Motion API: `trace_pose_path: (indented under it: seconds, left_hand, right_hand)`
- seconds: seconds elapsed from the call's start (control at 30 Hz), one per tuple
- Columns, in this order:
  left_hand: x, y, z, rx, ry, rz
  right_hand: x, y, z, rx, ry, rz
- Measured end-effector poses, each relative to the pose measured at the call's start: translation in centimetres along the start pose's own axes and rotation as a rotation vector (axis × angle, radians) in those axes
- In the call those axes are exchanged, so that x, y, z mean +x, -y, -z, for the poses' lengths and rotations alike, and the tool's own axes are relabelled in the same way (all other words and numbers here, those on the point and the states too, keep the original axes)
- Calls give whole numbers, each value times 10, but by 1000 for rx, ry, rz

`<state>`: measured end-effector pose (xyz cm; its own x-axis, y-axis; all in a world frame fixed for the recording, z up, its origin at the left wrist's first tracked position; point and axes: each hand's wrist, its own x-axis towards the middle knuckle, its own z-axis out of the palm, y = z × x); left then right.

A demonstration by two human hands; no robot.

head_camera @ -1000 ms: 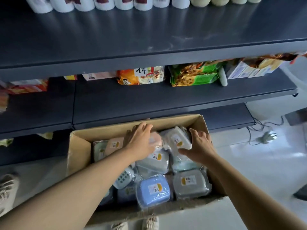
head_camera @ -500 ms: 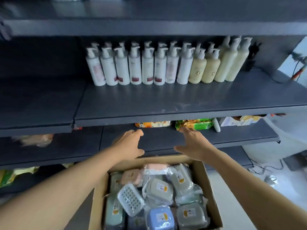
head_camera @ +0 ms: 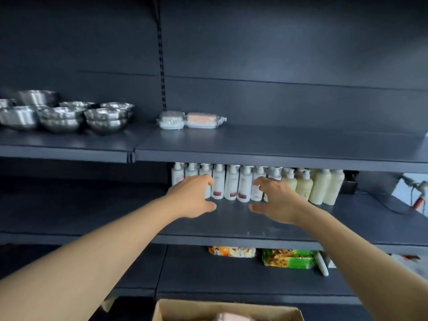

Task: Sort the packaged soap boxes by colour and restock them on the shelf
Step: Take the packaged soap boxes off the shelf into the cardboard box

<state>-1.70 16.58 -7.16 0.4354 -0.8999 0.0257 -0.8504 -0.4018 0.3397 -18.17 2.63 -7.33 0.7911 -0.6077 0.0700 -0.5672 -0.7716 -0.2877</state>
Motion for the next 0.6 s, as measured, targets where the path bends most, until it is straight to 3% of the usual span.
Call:
trace_pose_path:
  seconds: [0.3,0.6]
  left_hand:
    - [43,32,76,0,-229,-29]
    - [164,125,127,129,-260,39]
  right_hand:
    - [64,40,45,-1,-185,85]
    - [204,79,46,-45,-192,27]
